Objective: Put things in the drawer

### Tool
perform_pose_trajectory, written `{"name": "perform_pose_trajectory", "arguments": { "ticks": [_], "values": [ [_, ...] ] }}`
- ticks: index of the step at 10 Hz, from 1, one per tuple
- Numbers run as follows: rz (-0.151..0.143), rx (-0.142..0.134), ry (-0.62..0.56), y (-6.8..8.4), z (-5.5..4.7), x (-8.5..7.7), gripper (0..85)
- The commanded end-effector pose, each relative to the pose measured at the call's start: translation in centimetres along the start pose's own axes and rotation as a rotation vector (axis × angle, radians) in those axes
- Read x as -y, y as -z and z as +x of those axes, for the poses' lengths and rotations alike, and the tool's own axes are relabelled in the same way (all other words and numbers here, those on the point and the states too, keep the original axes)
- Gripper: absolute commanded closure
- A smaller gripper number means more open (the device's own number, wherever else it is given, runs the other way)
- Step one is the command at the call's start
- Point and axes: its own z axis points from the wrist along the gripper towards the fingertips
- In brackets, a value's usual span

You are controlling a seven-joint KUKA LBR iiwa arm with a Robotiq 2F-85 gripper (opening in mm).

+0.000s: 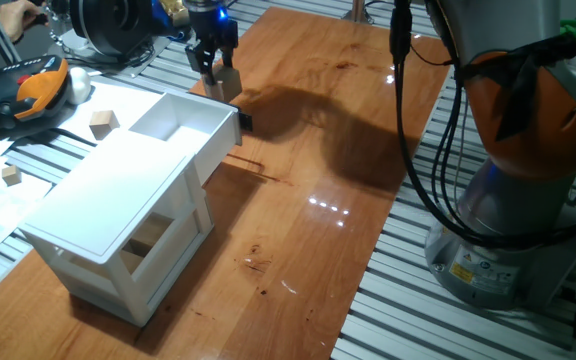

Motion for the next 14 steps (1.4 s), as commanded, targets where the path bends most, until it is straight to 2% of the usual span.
{"name": "perform_pose_trajectory", "arguments": {
  "ticks": [1,3,5,7,8,10,14],
  "values": [
    [0.003,-0.005,0.005,1.2,0.2,0.0,85.0],
    [-0.002,-0.025,0.012,2.7,0.4,0.0,85.0],
    [-0.002,-0.034,0.012,4.4,0.6,-0.3,85.0],
    [-0.005,-0.028,0.022,5.9,0.6,-1.1,85.0],
    [-0.006,-0.016,0.028,6.6,0.7,-1.5,85.0],
    [0.003,-0.009,0.028,8.1,0.7,-2.7,85.0],
    [0.028,-0.025,0.009,10.7,0.9,-5.6,85.0]
  ]
}}
